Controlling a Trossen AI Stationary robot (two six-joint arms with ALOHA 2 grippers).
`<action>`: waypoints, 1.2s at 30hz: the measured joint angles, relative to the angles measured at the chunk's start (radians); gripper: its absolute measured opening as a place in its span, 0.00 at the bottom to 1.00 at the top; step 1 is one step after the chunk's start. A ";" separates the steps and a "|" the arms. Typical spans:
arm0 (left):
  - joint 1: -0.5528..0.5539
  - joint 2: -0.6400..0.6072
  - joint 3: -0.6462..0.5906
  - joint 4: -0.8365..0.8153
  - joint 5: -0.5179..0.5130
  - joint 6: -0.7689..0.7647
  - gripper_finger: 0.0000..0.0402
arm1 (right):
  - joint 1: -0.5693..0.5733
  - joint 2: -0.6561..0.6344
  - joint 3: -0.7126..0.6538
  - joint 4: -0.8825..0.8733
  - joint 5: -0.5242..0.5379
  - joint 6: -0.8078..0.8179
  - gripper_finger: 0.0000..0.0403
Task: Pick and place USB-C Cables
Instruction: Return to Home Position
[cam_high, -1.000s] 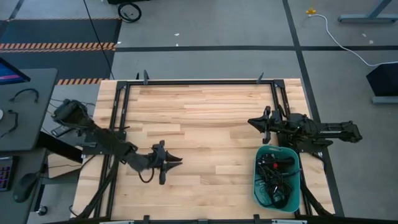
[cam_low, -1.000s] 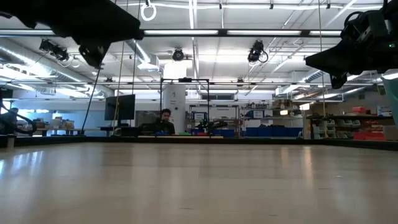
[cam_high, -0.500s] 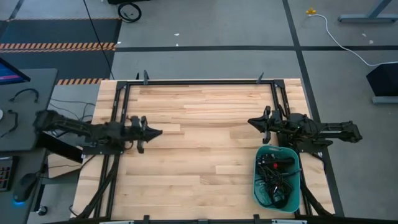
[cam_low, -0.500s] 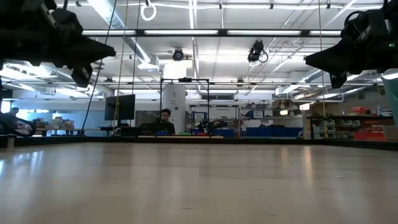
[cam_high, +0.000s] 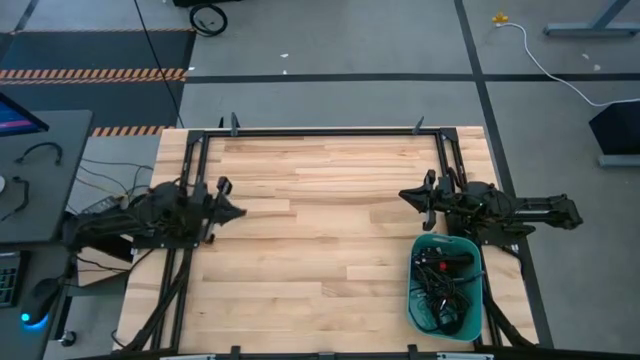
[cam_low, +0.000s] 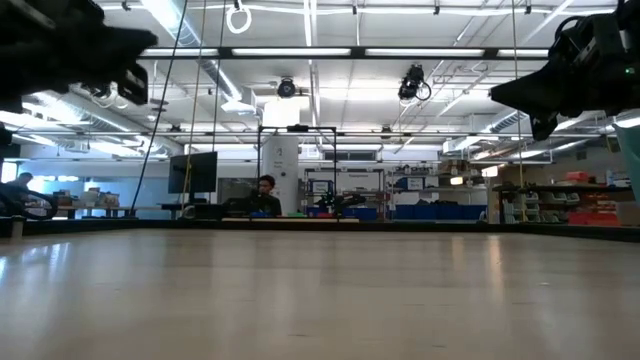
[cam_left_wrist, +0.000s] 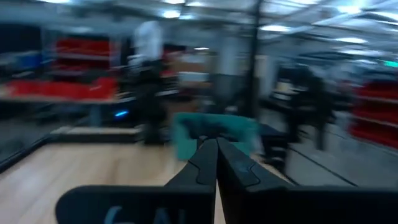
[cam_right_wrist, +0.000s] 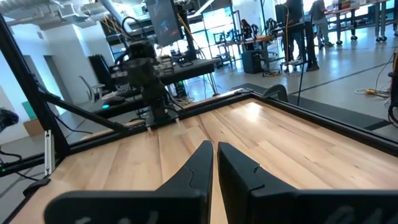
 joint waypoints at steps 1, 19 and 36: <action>-0.001 -0.012 0.000 0.000 0.047 0.015 0.02 | 0.000 0.000 0.000 0.005 0.000 0.000 0.07; -0.009 -0.054 0.000 -0.292 -0.371 -0.090 0.08 | 0.000 0.000 0.000 0.011 0.000 0.000 0.07; -0.009 -0.050 -0.001 -0.255 -0.369 -0.172 0.06 | 0.000 0.000 0.000 0.011 0.000 0.000 0.07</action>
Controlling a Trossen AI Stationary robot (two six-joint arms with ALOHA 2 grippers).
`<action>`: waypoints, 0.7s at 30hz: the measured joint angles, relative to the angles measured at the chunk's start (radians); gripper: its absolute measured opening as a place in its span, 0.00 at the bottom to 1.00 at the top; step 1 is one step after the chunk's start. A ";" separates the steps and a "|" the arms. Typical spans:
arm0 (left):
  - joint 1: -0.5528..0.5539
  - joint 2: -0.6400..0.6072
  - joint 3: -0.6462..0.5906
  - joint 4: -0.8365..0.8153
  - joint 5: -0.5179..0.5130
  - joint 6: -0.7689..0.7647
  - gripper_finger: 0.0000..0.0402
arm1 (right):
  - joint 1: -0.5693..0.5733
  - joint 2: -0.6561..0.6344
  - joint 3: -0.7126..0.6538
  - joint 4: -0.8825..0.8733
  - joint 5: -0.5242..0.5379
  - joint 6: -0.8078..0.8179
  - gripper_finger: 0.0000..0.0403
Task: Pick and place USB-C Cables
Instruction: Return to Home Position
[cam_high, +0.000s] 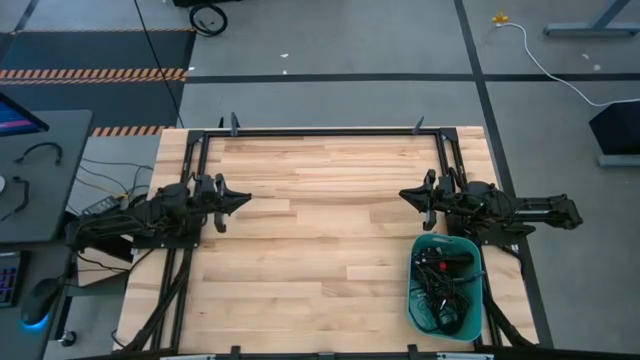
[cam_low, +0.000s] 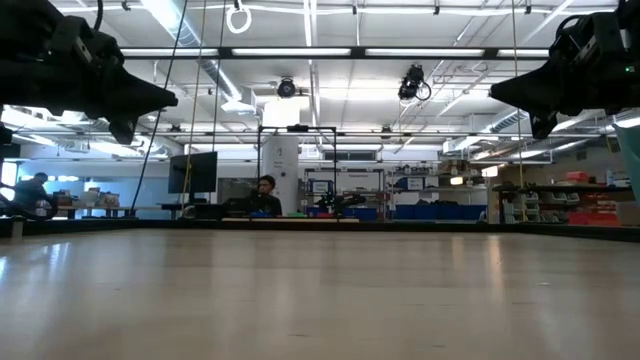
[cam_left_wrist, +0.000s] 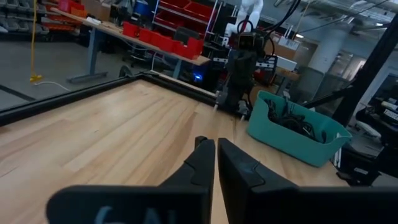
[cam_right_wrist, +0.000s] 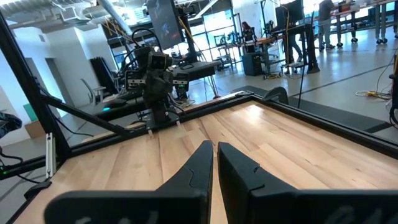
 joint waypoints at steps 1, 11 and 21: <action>0.000 0.000 0.000 0.000 0.000 0.000 0.07 | 0.000 0.000 0.000 0.000 0.000 0.000 0.07; 0.000 0.000 0.000 0.002 0.000 0.001 0.08 | 0.000 0.000 0.000 0.000 0.000 0.000 0.07; 0.000 0.000 0.000 0.002 0.000 0.000 0.07 | 0.000 0.000 0.000 0.000 0.000 0.000 0.07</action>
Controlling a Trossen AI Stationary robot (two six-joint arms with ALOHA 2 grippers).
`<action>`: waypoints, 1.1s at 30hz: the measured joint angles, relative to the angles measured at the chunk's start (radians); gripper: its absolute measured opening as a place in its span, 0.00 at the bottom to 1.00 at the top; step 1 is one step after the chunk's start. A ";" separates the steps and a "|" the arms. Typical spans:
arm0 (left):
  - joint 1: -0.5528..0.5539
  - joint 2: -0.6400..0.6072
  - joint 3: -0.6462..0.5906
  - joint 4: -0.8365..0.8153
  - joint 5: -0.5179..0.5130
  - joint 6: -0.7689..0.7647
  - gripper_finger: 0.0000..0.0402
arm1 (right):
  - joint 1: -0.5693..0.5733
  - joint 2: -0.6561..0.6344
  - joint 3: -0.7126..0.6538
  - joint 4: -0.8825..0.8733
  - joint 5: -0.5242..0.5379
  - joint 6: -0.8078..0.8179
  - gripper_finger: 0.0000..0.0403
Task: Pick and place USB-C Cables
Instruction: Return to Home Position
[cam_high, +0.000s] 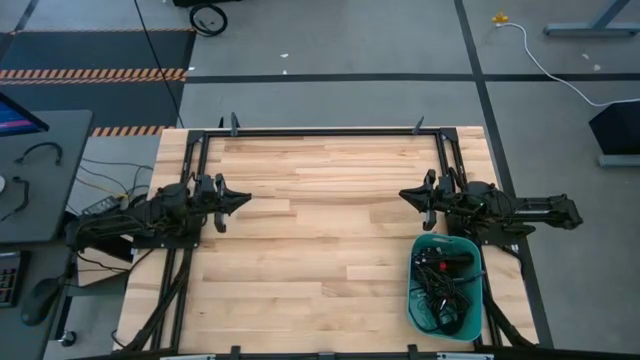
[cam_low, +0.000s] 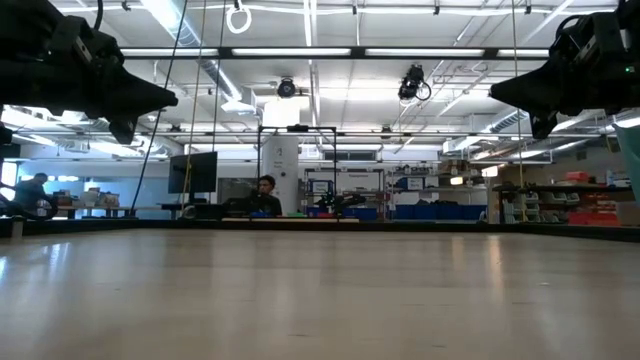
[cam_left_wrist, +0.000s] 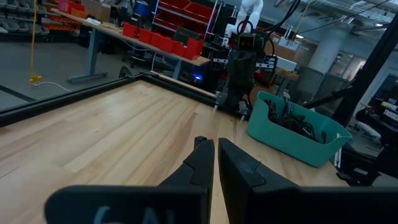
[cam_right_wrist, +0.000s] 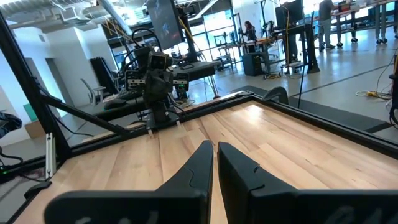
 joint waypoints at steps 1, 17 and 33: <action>0.000 0.000 0.000 0.000 0.000 0.001 0.08 | 0.000 0.000 0.000 0.000 0.000 0.000 0.07; 0.000 0.000 0.000 0.000 0.000 0.000 0.06 | 0.000 0.000 0.000 0.000 0.000 0.000 0.07; 0.000 0.000 0.000 0.000 0.000 0.000 0.08 | 0.000 0.000 0.000 0.000 0.000 0.000 0.07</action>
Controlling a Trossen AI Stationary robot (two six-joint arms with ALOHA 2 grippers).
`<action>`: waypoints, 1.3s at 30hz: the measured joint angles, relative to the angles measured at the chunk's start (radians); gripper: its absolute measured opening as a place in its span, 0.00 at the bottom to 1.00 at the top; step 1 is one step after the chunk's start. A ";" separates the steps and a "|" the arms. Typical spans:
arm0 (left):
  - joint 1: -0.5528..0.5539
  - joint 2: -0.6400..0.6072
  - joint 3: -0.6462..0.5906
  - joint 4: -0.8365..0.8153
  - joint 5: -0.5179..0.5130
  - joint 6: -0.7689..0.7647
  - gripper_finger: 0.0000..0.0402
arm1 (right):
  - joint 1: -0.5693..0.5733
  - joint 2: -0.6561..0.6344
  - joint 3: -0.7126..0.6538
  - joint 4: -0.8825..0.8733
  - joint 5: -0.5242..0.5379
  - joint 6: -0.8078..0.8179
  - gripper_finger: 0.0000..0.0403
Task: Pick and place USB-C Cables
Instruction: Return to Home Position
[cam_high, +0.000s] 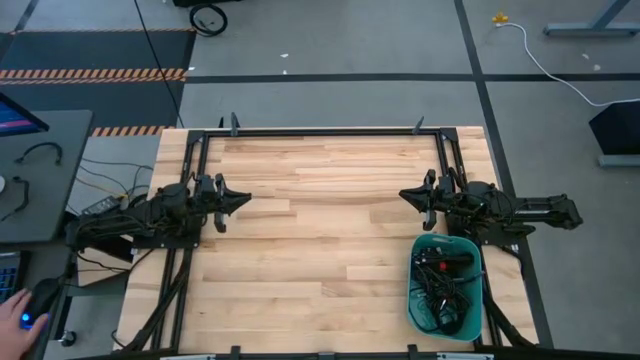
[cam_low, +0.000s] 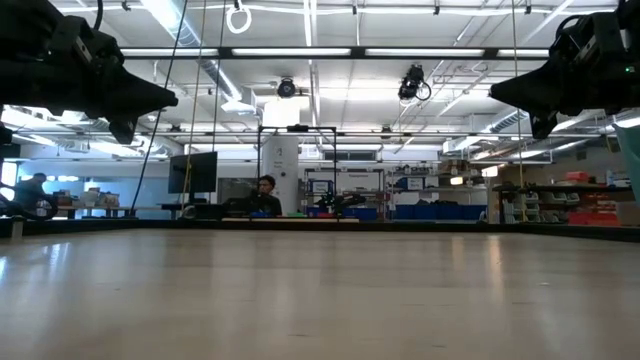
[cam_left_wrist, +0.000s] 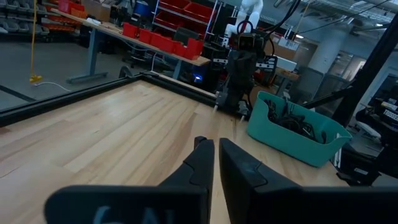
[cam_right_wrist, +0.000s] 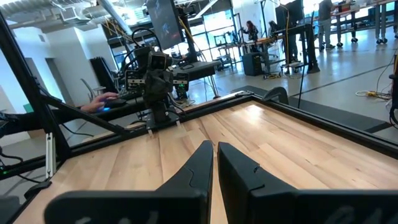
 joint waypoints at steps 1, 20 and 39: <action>0.000 0.000 0.000 0.000 0.000 0.000 0.07 | 0.000 0.000 0.000 0.000 0.000 0.000 0.07; 0.000 0.000 0.000 0.000 0.000 0.000 0.07 | 0.000 0.000 0.000 0.000 0.000 0.000 0.07; 0.000 0.000 0.000 0.000 0.000 0.000 0.07 | 0.000 0.000 0.000 0.000 0.000 0.000 0.07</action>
